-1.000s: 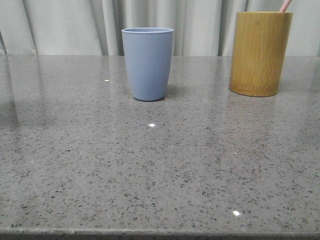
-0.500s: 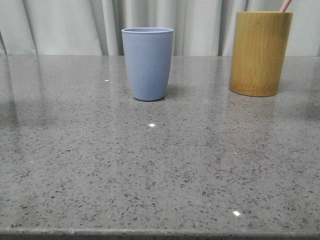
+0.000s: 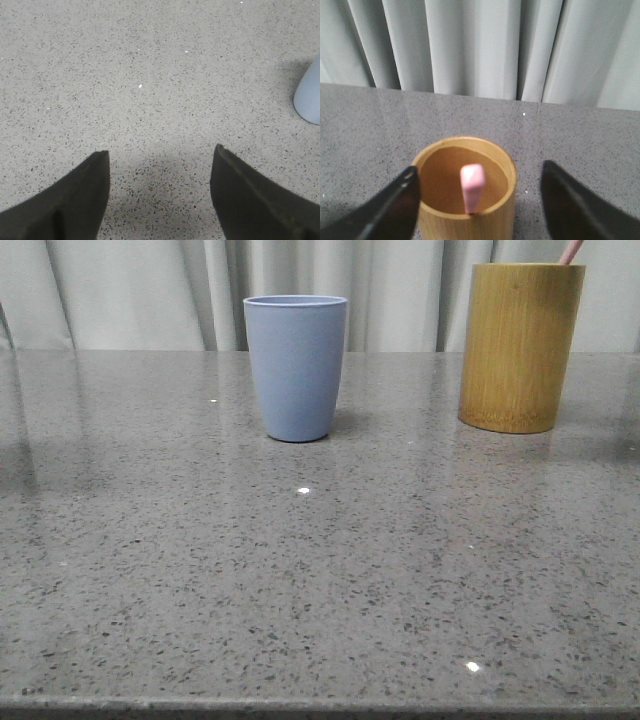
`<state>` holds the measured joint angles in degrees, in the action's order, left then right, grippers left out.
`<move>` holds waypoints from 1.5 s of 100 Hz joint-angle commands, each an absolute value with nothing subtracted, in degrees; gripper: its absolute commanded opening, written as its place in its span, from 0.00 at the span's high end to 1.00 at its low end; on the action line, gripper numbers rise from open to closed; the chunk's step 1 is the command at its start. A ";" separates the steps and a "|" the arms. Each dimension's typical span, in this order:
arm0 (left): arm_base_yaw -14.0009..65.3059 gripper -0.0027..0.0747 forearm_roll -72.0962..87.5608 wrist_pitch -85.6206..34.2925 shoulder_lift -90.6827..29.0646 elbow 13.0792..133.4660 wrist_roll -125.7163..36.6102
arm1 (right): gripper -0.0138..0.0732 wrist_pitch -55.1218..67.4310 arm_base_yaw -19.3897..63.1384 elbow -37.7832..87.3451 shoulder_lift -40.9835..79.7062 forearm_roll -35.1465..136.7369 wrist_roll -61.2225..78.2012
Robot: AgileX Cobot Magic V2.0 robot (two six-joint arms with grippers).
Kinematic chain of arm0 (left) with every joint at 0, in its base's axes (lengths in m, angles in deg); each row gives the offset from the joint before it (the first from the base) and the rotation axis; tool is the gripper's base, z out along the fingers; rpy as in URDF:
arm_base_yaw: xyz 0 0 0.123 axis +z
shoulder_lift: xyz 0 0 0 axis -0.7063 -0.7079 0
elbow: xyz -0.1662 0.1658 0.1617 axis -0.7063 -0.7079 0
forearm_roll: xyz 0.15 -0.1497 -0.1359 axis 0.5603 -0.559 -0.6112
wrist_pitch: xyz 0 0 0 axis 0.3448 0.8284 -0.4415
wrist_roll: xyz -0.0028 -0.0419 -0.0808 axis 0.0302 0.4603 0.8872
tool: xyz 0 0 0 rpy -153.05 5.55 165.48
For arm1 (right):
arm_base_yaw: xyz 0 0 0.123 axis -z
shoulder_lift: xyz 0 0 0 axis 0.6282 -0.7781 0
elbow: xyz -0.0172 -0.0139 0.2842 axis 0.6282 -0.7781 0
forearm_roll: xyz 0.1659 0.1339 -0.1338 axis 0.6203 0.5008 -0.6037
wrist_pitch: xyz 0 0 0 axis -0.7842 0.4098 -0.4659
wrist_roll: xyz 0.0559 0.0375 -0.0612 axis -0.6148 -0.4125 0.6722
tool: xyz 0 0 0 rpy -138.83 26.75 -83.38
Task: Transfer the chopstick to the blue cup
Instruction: 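Reach the right gripper into the bamboo cup and grasp the pink chopstick, then lift the pink chopstick out and move it over the blue cup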
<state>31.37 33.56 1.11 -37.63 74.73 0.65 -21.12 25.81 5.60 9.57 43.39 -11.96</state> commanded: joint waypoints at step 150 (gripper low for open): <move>31.59 0.41 33.52 -2.74 -36.36 76.27 1.04 | 0.92 7.61 25.69 42.63 10.64 43.25 -12.45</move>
<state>31.37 33.56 0.98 -37.58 74.73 0.73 4.73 25.81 35.85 9.57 43.65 -12.40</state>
